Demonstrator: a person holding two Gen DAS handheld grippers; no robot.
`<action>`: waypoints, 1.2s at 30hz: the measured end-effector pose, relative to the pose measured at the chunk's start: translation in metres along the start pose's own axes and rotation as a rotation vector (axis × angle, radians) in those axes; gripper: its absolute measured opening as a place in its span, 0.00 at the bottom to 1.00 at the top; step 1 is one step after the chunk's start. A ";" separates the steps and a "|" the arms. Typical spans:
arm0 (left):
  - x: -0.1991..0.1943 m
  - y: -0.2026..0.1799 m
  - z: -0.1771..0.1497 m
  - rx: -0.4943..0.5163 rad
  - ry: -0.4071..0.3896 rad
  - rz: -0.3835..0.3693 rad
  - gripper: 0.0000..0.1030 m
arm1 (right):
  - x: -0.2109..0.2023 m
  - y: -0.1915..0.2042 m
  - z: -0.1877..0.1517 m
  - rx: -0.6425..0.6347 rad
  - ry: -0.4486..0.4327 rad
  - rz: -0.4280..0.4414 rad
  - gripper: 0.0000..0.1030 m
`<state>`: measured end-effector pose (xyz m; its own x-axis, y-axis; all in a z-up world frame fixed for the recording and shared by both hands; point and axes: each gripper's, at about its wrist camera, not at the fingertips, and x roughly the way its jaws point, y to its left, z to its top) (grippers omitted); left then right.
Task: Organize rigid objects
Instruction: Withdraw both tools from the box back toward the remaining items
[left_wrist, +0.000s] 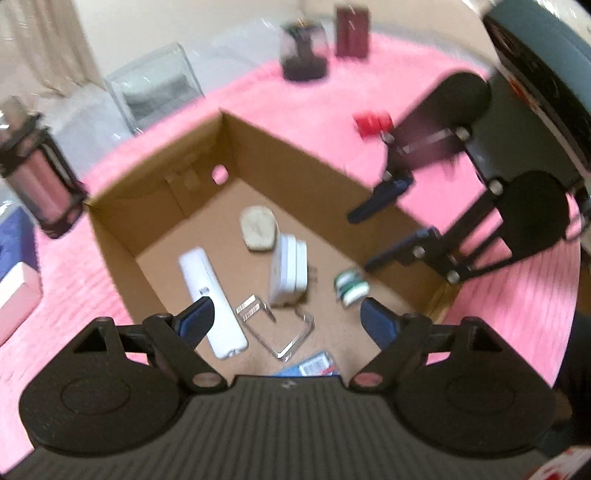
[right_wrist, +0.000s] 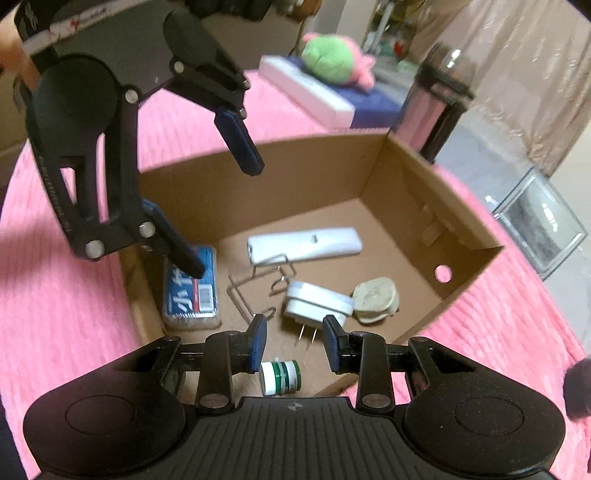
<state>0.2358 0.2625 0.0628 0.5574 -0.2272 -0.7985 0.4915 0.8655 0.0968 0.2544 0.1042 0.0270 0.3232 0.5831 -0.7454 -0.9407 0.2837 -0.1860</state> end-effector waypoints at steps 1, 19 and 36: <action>-0.007 -0.003 -0.001 -0.022 -0.031 0.014 0.81 | -0.008 0.001 -0.001 0.014 -0.024 -0.009 0.29; -0.102 -0.111 -0.025 -0.370 -0.464 0.298 0.97 | -0.162 0.040 -0.064 0.333 -0.357 -0.206 0.59; -0.105 -0.234 -0.041 -0.480 -0.603 0.361 0.99 | -0.242 0.082 -0.179 0.608 -0.394 -0.432 0.74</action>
<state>0.0348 0.1026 0.0999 0.9535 0.0181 -0.3008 -0.0460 0.9952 -0.0861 0.0805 -0.1499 0.0779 0.7603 0.5203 -0.3889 -0.5434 0.8375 0.0582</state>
